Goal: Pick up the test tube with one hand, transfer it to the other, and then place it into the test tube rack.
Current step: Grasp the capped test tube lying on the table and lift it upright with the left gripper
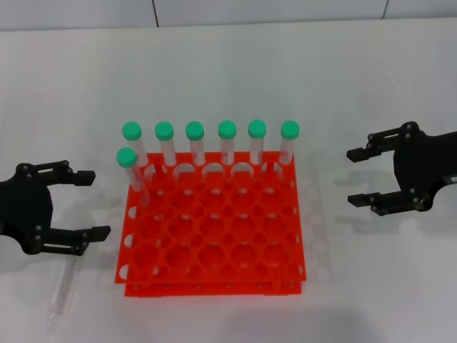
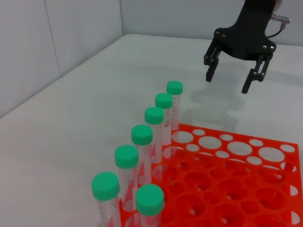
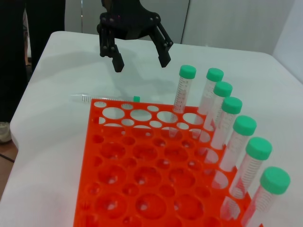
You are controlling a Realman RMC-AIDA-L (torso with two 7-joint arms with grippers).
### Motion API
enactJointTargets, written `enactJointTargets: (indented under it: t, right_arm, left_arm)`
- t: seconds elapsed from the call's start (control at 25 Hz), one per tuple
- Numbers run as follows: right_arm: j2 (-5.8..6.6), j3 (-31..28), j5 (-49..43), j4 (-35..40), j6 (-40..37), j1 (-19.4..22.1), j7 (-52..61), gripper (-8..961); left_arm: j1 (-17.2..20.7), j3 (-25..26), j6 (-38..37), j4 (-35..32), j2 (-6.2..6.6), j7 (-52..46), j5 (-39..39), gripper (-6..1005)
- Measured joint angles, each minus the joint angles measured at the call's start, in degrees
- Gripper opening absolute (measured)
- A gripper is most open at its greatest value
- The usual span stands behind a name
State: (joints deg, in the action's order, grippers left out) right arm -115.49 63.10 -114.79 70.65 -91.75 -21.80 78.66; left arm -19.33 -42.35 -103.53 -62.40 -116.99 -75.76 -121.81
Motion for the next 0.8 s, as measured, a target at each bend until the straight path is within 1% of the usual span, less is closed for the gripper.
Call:
enactJointTargets:
  t: [0.44, 0.8]
  right_arm:
    - [0.0, 0.0, 0.0, -0.1, 0.0, 0.0, 0.1, 636]
    - [0.0, 0.0, -0.1, -0.1, 0.0, 0.1, 0.0, 635]
  left_arm:
    - [0.0, 0.1, 0.0, 0.0, -0.33, -0.1, 0.0, 888]
    - [0.2, 0.0, 0.0, 0.0, -0.35, -0.1, 0.0, 889]
